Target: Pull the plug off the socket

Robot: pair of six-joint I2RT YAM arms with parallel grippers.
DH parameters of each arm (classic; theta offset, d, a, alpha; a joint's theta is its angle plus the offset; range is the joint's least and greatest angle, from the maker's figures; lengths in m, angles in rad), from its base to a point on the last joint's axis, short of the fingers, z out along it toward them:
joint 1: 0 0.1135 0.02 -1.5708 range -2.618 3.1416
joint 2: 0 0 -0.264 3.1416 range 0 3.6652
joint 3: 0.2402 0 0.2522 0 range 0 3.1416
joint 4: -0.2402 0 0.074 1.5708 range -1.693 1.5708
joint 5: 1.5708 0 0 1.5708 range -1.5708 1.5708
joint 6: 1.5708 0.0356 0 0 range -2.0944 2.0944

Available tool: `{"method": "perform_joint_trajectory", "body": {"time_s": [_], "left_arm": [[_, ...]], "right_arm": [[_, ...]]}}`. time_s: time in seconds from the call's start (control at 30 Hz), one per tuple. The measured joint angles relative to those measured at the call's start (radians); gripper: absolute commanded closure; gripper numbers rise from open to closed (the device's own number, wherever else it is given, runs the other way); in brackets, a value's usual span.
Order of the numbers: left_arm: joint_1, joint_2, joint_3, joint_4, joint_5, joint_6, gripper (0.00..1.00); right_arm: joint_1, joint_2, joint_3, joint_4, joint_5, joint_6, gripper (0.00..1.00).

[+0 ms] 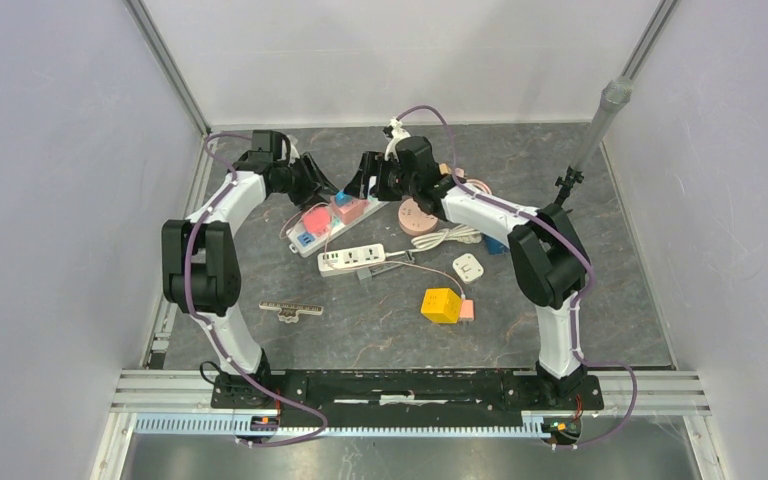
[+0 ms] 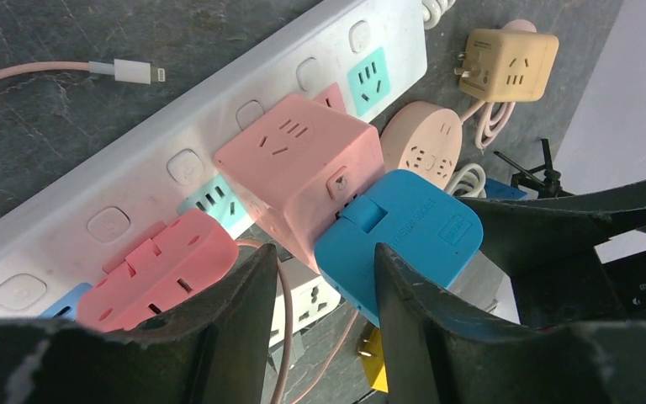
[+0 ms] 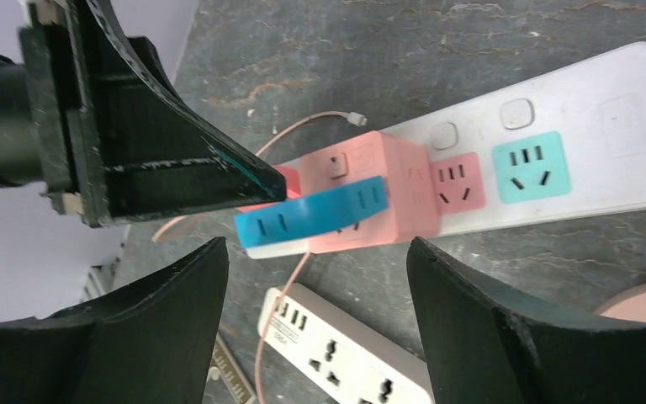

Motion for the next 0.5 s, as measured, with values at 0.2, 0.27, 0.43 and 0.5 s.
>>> {"method": "perform_joint_trajectory", "body": {"time_s": [0.2,0.27,0.43,0.5], "left_arm": [[-0.003,-0.013,-0.034,0.037,0.007,0.0,0.46],[-0.003,-0.014,-0.039,0.044,0.006,0.003,0.46],[-0.003,-0.019,-0.042,0.051,0.0,0.009,0.47],[-0.003,-0.019,-0.044,0.053,-0.002,0.013,0.47]], "right_arm": [[0.007,0.0,-0.023,0.093,-0.004,0.166,0.22],[0.008,0.0,-0.039,0.119,-0.004,0.219,0.25],[0.008,0.007,-0.051,0.146,-0.006,0.338,0.4],[0.008,0.017,-0.051,0.159,-0.013,0.376,0.46]]}}
